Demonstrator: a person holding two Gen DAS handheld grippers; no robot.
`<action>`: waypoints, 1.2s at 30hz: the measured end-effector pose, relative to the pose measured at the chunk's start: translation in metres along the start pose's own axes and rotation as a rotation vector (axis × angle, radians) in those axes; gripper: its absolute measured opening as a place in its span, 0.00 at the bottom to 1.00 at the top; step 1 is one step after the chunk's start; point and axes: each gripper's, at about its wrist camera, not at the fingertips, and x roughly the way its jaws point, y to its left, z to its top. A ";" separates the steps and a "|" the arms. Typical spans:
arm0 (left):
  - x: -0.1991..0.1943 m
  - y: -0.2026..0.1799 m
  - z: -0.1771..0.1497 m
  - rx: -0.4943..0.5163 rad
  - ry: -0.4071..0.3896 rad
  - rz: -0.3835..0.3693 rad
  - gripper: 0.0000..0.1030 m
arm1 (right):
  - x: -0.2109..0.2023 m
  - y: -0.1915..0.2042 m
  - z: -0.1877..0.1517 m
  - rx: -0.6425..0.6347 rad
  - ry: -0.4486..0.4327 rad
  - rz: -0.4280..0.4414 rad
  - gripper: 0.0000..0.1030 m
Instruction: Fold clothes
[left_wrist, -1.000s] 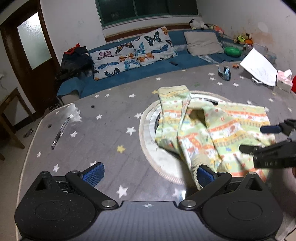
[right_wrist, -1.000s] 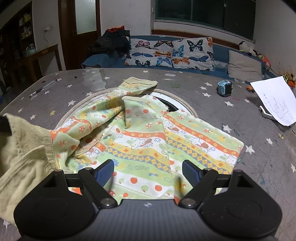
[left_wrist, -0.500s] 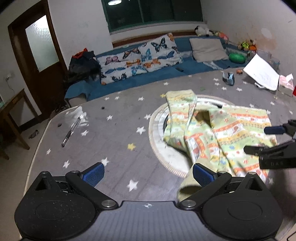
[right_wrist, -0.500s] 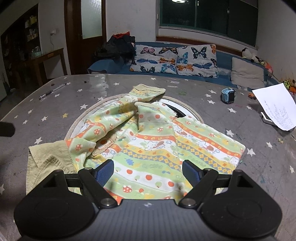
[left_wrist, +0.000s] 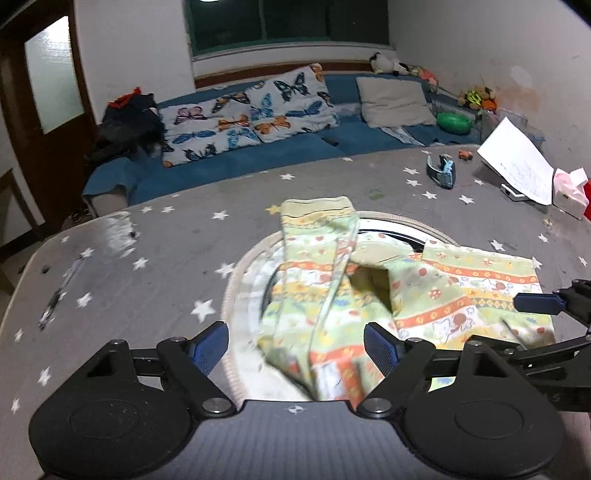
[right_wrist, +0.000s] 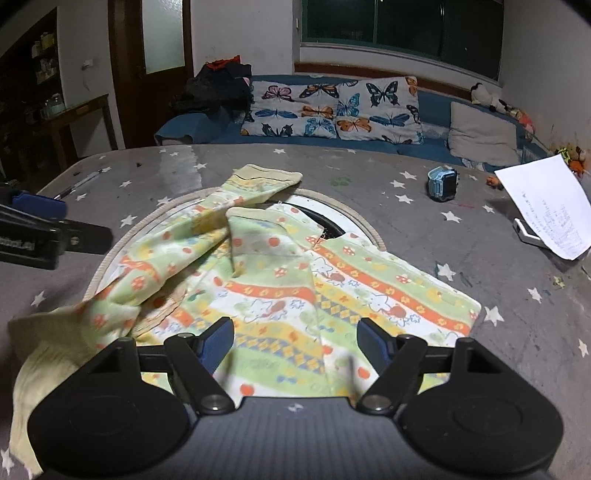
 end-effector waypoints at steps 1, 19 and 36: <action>0.005 -0.002 0.002 0.006 0.003 0.004 0.80 | 0.004 -0.002 0.002 0.003 0.004 0.000 0.72; 0.082 -0.013 0.015 0.097 0.127 -0.066 0.11 | 0.064 -0.015 0.024 0.043 0.067 0.048 0.44; 0.029 0.053 -0.006 -0.147 0.039 0.057 0.00 | 0.044 -0.025 0.025 0.119 0.023 0.105 0.05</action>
